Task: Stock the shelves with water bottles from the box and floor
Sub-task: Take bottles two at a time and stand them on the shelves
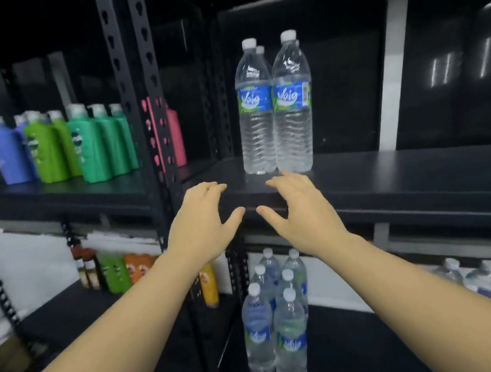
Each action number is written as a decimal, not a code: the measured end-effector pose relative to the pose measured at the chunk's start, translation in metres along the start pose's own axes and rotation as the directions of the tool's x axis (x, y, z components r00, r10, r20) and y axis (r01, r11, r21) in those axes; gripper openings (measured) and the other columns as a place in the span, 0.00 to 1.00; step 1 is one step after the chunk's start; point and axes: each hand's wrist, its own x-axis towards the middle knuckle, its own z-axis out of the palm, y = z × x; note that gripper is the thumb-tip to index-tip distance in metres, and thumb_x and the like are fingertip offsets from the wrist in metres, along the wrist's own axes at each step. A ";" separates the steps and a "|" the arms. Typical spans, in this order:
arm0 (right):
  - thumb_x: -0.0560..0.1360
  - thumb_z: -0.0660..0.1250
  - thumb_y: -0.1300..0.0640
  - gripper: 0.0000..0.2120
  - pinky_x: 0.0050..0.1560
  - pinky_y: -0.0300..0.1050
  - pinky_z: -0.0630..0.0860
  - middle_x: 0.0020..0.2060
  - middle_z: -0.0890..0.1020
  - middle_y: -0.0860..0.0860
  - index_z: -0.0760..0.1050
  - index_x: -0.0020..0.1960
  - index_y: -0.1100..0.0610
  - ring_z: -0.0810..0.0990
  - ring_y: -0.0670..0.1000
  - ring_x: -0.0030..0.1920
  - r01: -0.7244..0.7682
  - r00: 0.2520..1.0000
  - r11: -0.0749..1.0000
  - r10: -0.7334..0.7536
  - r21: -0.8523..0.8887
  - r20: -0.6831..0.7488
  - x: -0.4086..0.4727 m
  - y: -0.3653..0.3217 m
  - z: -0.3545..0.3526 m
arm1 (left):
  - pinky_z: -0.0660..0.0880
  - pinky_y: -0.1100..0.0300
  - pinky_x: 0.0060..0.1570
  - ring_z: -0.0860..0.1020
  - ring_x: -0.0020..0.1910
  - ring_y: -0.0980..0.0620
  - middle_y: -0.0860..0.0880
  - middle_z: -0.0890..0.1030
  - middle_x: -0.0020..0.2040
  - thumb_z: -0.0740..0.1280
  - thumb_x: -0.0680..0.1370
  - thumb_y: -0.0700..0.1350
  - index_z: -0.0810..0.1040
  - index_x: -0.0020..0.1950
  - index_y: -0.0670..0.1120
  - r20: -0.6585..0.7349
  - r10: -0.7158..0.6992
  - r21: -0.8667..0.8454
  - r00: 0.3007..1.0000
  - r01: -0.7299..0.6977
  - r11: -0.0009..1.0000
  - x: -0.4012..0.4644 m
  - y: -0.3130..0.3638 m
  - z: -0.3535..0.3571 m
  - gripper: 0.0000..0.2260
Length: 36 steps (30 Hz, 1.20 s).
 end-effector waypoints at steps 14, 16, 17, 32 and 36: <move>0.81 0.68 0.41 0.31 0.75 0.47 0.65 0.75 0.75 0.50 0.69 0.79 0.55 0.67 0.52 0.77 -0.060 0.890 0.995 0.019 0.076 0.456 -0.195 0.023 0.189 | 0.70 0.50 0.72 0.70 0.73 0.46 0.47 0.74 0.72 0.65 0.81 0.60 0.70 0.78 0.45 0.346 -0.305 0.174 0.887 0.258 0.950 -0.277 -0.101 0.088 0.30; 0.81 0.67 0.41 0.31 0.75 0.47 0.66 0.74 0.75 0.50 0.69 0.79 0.55 0.68 0.52 0.77 -0.084 0.843 0.994 0.033 0.072 0.537 -0.231 0.036 0.220 | 0.72 0.50 0.70 0.71 0.71 0.44 0.46 0.76 0.70 0.67 0.80 0.59 0.71 0.77 0.44 0.404 -0.375 0.187 0.834 0.326 0.927 -0.324 -0.111 0.113 0.30; 0.82 0.67 0.41 0.31 0.75 0.47 0.66 0.75 0.75 0.50 0.69 0.79 0.55 0.68 0.52 0.77 -0.096 0.820 0.993 0.039 0.070 0.571 -0.250 0.042 0.235 | 0.72 0.50 0.69 0.72 0.70 0.43 0.46 0.76 0.69 0.68 0.79 0.58 0.72 0.76 0.44 0.433 -0.407 0.194 0.804 0.358 0.913 -0.348 -0.115 0.127 0.29; 0.78 0.73 0.43 0.29 0.66 0.50 0.75 0.68 0.80 0.56 0.75 0.75 0.56 0.77 0.58 0.68 -0.369 0.345 0.926 0.213 -0.076 0.914 -0.536 0.120 0.443 | 0.75 0.46 0.64 0.71 0.72 0.40 0.43 0.73 0.72 0.67 0.81 0.56 0.70 0.78 0.46 0.709 -0.654 0.390 0.265 0.626 0.676 -0.676 -0.174 0.301 0.27; 0.78 0.72 0.42 0.29 0.64 0.50 0.75 0.70 0.77 0.52 0.73 0.75 0.52 0.76 0.56 0.68 -0.397 0.161 0.905 0.235 -0.155 0.958 -0.601 0.127 0.484 | 0.75 0.45 0.64 0.71 0.71 0.39 0.42 0.72 0.72 0.68 0.81 0.57 0.69 0.79 0.46 0.717 -0.678 0.451 0.163 0.633 0.629 -0.749 -0.195 0.329 0.29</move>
